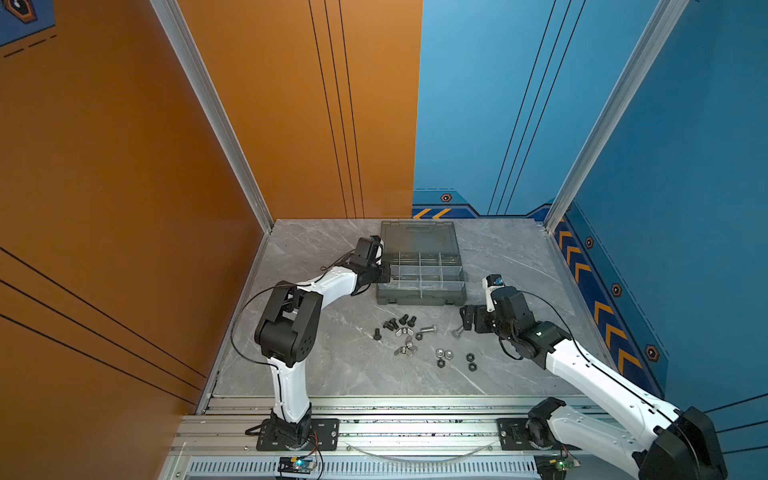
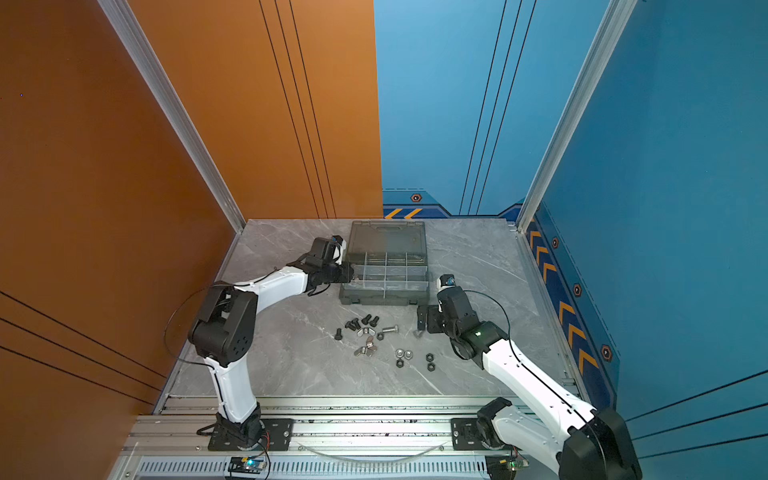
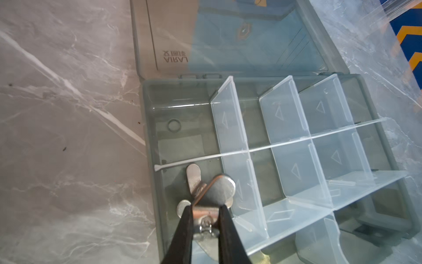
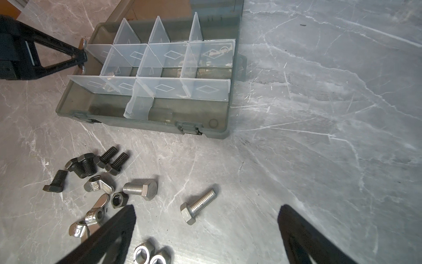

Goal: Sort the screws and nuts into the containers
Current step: 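Lift the wing nut with the left gripper and carry it over the organizer, then open the left gripper to drop the wing nut into the compartment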

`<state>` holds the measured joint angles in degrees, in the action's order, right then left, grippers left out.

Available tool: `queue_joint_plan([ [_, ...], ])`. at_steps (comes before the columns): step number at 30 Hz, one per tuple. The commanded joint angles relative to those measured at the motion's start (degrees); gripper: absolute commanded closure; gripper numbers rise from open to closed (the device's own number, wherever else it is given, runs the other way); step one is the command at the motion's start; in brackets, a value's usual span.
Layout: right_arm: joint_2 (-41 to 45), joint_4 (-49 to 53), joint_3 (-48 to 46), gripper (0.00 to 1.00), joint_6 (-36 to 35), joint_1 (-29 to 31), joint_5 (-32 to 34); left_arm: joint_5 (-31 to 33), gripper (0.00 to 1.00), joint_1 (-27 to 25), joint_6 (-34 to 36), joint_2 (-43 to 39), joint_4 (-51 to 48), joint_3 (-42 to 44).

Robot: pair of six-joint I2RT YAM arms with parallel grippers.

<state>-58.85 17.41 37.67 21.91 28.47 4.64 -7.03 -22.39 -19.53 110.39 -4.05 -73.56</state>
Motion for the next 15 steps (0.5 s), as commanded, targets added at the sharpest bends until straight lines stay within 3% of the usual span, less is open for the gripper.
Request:
queue_joint_plan([
  [1, 1.3, -0.2, -1.0, 0.0, -0.1, -0.3, 1.4, 1.2, 1.0, -0.6, 0.0, 1.0, 0.7, -3.1],
  [5, 0.9, -0.4, -0.9, 0.0, 0.2, -0.3, 1.1, 0.7, 1.0, -1.0, 0.7, 2.2, -1.0, -4.7],
  [9, 1.2, -0.1, -0.9, 0.0, 0.1, -0.3, 1.0, 1.8, 0.78, -1.6, 1.2, 2.3, -2.0, -5.3],
  [15, 2.8, 0.3, -1.4, 0.0, 0.1, -0.3, 1.1, 2.5, 0.63, -2.7, 2.5, 1.5, -4.1, -6.4],
])
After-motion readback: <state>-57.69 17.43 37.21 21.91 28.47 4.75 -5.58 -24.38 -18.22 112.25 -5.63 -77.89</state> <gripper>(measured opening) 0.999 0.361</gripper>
